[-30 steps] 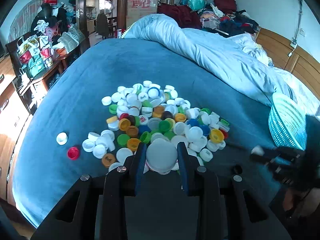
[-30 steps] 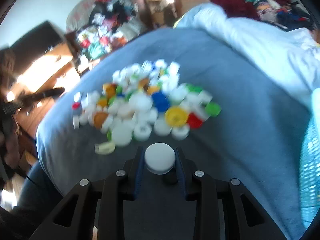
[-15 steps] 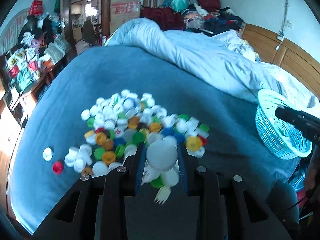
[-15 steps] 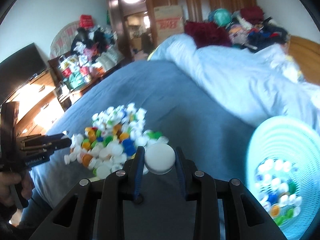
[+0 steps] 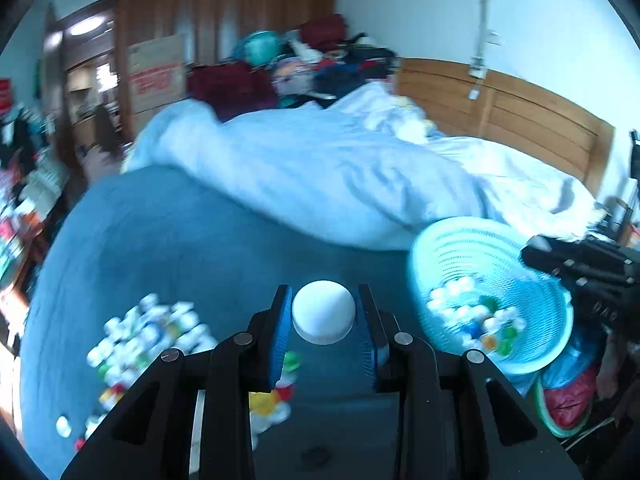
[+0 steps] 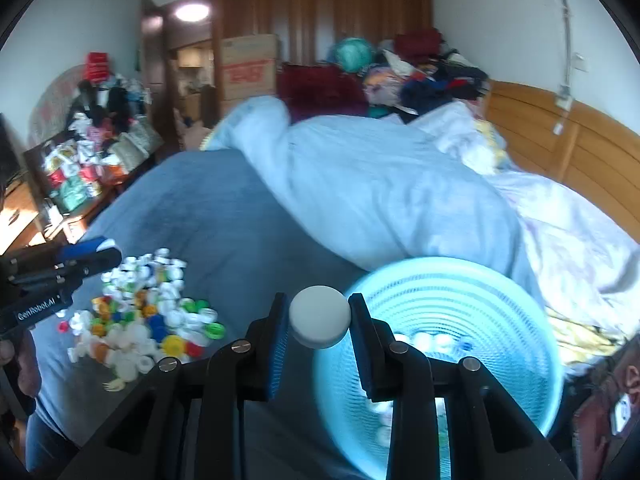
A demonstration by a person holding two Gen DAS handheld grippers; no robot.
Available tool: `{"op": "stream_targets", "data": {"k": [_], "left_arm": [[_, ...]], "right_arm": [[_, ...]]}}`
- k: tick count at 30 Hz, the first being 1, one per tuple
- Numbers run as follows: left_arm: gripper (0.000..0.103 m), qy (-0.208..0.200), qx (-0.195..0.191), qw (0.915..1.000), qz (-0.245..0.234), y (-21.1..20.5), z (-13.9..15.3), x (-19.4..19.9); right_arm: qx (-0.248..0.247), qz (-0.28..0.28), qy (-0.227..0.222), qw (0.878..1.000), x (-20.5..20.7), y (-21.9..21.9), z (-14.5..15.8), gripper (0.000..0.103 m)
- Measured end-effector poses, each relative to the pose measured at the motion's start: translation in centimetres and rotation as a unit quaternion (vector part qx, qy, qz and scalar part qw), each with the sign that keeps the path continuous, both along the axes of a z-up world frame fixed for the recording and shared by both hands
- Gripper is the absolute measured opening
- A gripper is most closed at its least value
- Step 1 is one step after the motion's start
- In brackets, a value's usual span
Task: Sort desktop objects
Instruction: 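Carry both caps over the blue basket and open both grippers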
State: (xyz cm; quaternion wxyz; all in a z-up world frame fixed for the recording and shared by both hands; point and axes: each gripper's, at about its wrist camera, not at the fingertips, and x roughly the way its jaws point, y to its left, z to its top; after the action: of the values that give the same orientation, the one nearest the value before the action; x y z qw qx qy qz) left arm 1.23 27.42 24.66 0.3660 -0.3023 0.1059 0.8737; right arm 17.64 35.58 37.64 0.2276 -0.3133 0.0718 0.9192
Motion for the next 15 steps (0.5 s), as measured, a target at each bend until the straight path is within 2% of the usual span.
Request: {"op": "stream_targets", "data": {"k": [8, 15], "left_arm": [[0.027, 0.007, -0.008, 0.9961, -0.088, 9.2, 1.1, 3.1], [0.026, -0.003, -0.029, 0.9889, -0.145, 15.4, 0.2, 5.5]], "right_arm": [[0.019, -0.064, -0.022, 0.998, 3.7, 4.9, 0.1, 0.032], [0.018, -0.088, -0.03, 0.995, 6.1, 7.4, -0.8, 0.032]]}}
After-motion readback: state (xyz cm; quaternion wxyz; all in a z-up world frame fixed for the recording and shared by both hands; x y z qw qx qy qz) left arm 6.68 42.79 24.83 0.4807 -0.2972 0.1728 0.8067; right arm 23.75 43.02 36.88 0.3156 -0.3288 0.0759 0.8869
